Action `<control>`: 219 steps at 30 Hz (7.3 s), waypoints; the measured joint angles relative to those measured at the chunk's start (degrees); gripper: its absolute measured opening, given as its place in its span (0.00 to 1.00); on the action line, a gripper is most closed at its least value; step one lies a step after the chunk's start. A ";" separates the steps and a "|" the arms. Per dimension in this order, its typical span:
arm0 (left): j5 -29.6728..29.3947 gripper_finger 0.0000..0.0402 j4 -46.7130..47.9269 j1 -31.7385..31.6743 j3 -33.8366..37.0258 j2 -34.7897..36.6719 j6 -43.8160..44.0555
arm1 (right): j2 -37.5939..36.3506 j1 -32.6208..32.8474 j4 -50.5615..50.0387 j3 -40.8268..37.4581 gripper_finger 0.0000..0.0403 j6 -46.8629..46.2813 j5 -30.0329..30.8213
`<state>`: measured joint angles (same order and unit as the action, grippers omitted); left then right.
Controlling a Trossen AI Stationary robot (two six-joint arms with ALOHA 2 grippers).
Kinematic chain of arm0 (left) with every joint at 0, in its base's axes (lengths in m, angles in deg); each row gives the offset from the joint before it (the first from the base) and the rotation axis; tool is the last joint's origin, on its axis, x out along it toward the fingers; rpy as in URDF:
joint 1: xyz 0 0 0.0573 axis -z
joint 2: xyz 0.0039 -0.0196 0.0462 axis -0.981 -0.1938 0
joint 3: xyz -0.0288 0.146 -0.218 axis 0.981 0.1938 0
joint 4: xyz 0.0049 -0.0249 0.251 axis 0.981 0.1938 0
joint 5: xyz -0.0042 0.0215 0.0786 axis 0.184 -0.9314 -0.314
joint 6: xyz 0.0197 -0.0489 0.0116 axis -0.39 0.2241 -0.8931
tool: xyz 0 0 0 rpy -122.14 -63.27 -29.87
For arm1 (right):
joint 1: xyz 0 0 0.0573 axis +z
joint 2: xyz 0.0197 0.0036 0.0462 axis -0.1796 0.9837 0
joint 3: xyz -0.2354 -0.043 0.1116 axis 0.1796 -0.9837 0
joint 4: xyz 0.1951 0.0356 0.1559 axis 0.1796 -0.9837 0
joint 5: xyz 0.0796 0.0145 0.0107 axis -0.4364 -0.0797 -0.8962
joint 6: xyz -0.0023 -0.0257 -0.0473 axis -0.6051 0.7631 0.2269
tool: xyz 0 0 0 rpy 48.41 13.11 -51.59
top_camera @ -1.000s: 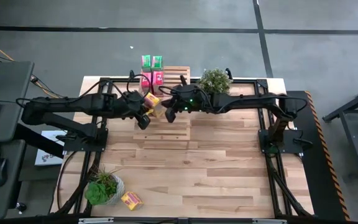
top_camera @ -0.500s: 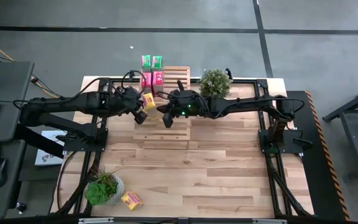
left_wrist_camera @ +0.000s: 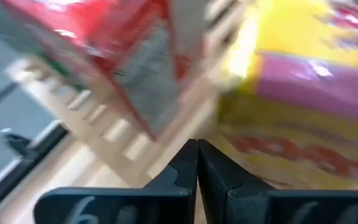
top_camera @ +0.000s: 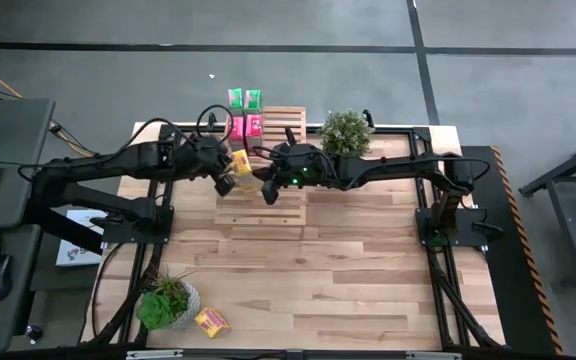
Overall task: Stack cereal on shelf
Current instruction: Put the top yellow cereal box on the shelf
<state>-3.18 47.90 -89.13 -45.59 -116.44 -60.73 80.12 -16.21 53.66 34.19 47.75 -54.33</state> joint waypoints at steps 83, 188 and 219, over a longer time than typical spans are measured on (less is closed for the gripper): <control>24.48 0.00 -38.45 -8.84 35.78 43.08 12.61 | 1.30 -2.78 -9.89 0.00 0.00 3.07 -7.03; 17.10 0.00 -39.33 -8.85 36.94 30.65 7.77 | 5.49 -0.92 1.20 0.00 0.00 12.13 -7.33; 12.10 0.00 -44.90 -8.85 36.94 25.12 2.62 | 5.47 0.24 4.28 0.00 0.00 10.66 -7.07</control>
<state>8.91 2.99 -97.98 -8.65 -91.32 -58.12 85.59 -15.97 57.94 34.19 58.41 -61.40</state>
